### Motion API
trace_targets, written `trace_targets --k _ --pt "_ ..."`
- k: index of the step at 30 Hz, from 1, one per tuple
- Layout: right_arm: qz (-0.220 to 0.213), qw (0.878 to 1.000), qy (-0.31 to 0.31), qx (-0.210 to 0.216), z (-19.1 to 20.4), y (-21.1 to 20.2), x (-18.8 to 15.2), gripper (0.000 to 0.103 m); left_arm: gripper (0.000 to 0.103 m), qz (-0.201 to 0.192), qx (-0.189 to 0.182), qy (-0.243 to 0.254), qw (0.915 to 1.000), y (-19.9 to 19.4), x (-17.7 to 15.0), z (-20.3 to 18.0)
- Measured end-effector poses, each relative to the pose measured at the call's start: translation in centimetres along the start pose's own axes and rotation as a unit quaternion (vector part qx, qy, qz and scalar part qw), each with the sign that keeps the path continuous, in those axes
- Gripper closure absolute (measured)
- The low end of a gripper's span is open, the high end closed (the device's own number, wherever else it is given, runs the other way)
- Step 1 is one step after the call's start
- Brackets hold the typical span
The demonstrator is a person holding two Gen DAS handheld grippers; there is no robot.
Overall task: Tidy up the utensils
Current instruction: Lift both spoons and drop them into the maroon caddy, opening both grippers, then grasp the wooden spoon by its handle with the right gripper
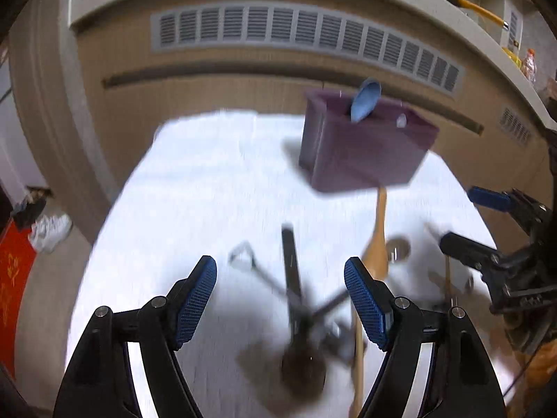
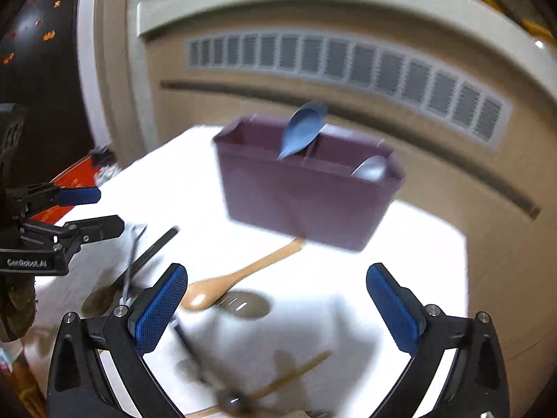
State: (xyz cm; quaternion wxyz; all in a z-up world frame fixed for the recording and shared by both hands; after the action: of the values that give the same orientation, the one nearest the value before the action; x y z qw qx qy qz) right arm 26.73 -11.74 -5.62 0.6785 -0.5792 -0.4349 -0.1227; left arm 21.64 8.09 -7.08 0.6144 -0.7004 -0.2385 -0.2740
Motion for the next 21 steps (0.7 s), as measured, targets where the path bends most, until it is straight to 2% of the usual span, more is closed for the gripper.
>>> trace_targets --k 4,8,10,12,17,21 --pt "0.016 1.000 -0.006 0.023 2.4 0.0 -1.8 0.002 0.027 0.028 -0.028 0.011 0.9992 -1.1 -3.4 -0.4" --pt "0.013 1.000 -0.021 0.015 3.8 -0.6 -3.0 0.002 0.028 0.039 -0.045 0.015 0.9981 -1.2 -5.6 -1.2" --pt "0.017 0.999 -0.026 0.017 4.1 -0.7 -3.3 0.002 0.035 0.046 -0.042 0.006 0.9980 -0.6 -6.0 -1.3" --pt "0.020 0.999 -0.035 0.013 4.5 -0.7 -3.3 0.009 0.041 0.053 -0.038 0.000 0.9979 0.2 -6.1 -1.5" --pt "0.021 0.999 -0.030 0.013 4.4 -1.3 -3.5 0.012 0.042 0.056 -0.014 0.003 0.9983 1.4 -5.9 -1.9" --pt "0.025 0.999 -0.022 0.007 3.9 -1.4 -4.0 0.012 0.050 0.048 0.012 0.029 0.9984 1.5 -6.0 -2.6"
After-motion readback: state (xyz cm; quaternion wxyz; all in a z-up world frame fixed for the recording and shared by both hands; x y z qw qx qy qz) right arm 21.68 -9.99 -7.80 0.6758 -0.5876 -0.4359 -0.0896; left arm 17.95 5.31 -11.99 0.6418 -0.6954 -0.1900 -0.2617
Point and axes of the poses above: each gripper's, at about its wrist camera, not at the fingertips, and y roughly the way its jaws point, z to its left, x to its top, the point moved 3 cm from there along y, roughly the way its jaws point, and after that the axes turned 2 degrees about x, right-handed, at the moved point
